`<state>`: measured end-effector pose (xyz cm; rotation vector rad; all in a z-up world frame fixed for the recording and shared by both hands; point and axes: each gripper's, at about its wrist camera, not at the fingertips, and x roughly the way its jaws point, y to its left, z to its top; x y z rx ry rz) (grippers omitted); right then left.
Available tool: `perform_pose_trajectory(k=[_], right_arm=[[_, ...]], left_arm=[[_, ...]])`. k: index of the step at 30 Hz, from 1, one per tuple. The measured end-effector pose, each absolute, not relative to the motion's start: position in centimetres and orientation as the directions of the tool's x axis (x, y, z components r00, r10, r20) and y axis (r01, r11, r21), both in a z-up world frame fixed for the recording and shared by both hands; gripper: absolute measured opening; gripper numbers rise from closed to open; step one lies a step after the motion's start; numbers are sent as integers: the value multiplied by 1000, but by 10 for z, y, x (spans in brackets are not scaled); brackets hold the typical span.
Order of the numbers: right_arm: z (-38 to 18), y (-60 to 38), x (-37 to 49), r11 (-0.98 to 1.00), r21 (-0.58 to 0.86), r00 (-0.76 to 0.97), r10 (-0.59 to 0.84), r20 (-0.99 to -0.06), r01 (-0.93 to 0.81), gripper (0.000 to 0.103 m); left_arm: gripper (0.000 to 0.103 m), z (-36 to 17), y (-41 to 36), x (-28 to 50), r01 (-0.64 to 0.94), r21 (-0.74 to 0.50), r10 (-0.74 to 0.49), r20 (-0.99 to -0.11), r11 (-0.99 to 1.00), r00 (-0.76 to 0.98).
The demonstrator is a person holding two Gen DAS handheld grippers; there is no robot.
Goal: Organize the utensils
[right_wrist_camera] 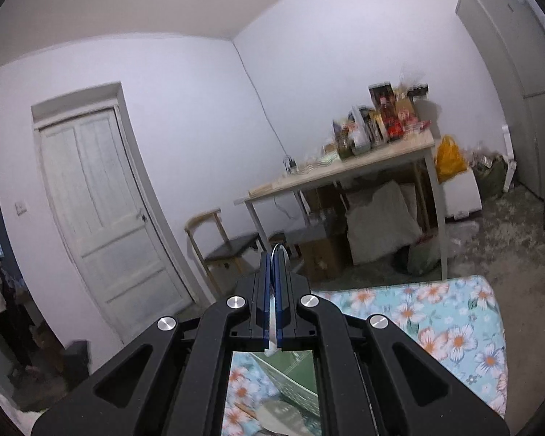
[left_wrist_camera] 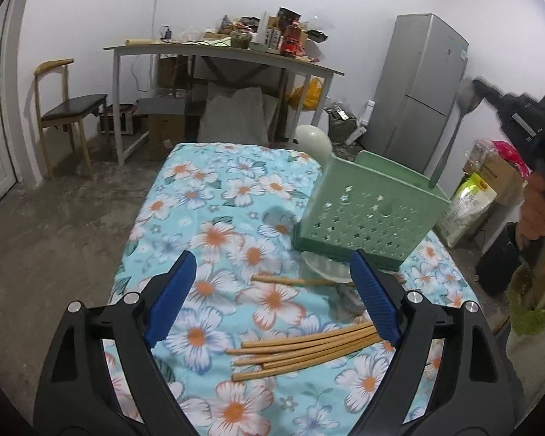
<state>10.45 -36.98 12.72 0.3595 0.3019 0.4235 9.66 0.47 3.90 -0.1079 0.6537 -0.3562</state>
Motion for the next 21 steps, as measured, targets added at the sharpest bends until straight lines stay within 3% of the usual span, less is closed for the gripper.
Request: perform_pose_trajectory(k=[9, 18, 20, 21], right_arm=[[74, -359, 119, 906, 339, 841, 380, -386, -254, 3], [84, -357, 90, 924, 302, 858, 342, -383, -233, 4], [87, -358, 80, 924, 304, 865, 338, -372, -231, 6], [90, -357, 72, 926, 301, 871, 333, -362, -229, 12]], left_arm=[[83, 32, 8, 93, 277, -211, -348, -587, 938, 731], [84, 32, 5, 93, 287, -233, -370, -600, 929, 709], [85, 32, 5, 92, 291, -240, -378, -598, 926, 707], [86, 32, 5, 91, 293, -243, -381, -597, 925, 706]])
